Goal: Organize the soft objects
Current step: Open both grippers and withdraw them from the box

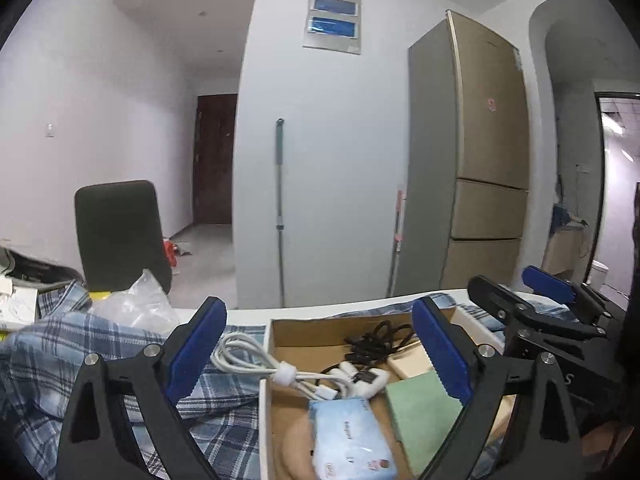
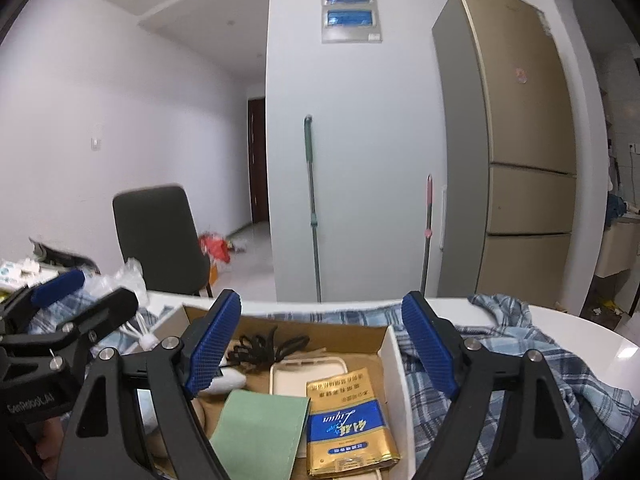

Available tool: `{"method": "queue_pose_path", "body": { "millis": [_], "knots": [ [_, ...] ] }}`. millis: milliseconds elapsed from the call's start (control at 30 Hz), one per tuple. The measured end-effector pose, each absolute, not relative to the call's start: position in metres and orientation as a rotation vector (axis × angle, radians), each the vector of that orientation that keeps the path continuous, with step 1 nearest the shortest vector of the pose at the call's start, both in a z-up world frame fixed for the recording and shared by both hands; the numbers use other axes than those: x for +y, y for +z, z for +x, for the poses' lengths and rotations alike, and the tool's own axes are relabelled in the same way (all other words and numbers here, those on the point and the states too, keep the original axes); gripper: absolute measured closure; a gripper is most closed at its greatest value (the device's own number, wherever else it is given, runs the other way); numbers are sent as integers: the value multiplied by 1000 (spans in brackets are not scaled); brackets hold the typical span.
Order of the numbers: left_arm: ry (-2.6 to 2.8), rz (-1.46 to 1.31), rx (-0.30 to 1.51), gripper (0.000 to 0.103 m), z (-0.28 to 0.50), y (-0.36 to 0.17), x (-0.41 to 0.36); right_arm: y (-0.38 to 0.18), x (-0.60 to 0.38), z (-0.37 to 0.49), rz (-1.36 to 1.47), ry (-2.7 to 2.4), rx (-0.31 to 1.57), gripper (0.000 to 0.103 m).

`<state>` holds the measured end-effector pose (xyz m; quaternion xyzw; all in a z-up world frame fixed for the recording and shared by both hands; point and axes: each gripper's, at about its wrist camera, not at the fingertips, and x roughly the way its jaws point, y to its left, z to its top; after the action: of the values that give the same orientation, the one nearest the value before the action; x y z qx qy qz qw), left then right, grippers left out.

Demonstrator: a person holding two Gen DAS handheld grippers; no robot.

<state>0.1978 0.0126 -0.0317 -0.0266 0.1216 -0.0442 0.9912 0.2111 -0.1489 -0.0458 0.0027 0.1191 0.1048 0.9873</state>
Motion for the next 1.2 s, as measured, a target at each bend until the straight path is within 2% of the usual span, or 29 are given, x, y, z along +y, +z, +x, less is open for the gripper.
{"method": "queue_pose_path", "body": {
  "millis": [233, 400, 600, 867, 1200],
  "knots": [
    [-68, -16, 157, 8, 143, 43, 10, 7, -156, 182, -5, 216, 201, 21],
    [-45, 15, 191, 8, 91, 67, 9, 33, -164, 135, -11, 255, 206, 21],
    [-85, -3, 170, 8, 25, 70, 15, 52, -177, 71, 33, 296, 210, 20],
    [-107, -25, 243, 8, -35, 70, 13, 58, -178, 2, -3, 344, 166, 16],
    [-106, -40, 349, 8, -45, 30, 8, 26, -182, -14, 12, 328, 235, 14]
  ]
}}
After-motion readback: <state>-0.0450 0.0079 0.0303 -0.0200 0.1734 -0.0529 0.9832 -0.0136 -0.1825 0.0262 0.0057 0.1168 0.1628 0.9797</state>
